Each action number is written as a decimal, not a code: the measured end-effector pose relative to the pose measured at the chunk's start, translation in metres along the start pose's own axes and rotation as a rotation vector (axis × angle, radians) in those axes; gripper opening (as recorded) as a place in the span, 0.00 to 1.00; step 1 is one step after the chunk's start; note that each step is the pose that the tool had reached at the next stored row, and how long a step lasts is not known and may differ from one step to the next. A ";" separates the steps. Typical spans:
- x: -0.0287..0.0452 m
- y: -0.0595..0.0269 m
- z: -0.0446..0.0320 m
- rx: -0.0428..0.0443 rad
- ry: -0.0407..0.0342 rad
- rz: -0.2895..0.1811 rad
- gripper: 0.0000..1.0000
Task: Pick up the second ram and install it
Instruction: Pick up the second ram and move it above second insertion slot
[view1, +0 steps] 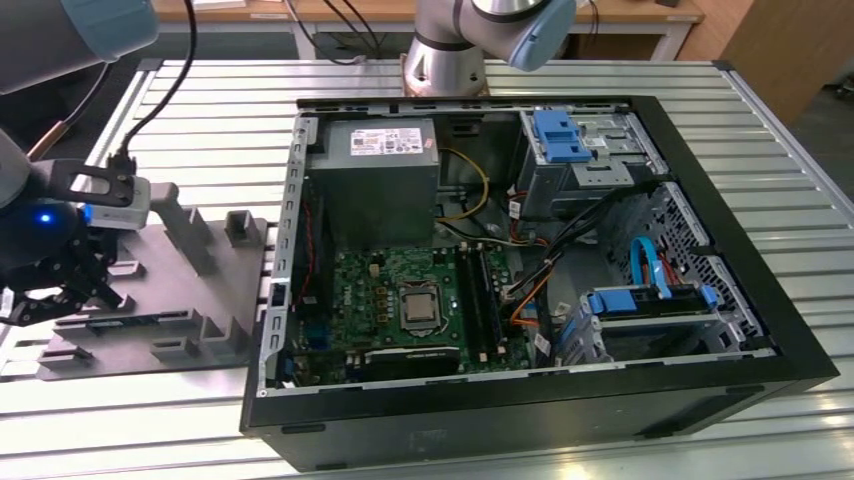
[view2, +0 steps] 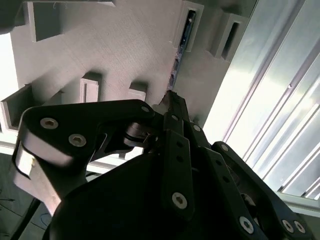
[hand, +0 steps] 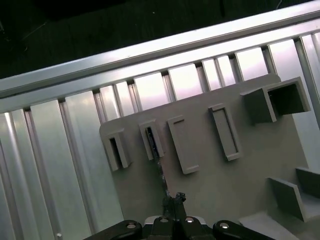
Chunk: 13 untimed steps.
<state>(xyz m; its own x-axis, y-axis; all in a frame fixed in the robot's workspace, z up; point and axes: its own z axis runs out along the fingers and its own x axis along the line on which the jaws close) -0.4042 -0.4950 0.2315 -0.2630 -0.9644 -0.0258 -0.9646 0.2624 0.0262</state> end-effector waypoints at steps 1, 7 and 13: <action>0.0000 0.0000 0.0000 -0.0002 0.0002 -0.007 0.10; 0.0000 0.0000 0.0000 -0.0013 0.0013 -0.051 0.10; 0.0000 0.0000 0.0001 -0.0024 0.0024 -0.094 0.10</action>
<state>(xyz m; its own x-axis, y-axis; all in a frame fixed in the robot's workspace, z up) -0.4042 -0.4950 0.2314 -0.1710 -0.9849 -0.0258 -0.9850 0.1703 0.0261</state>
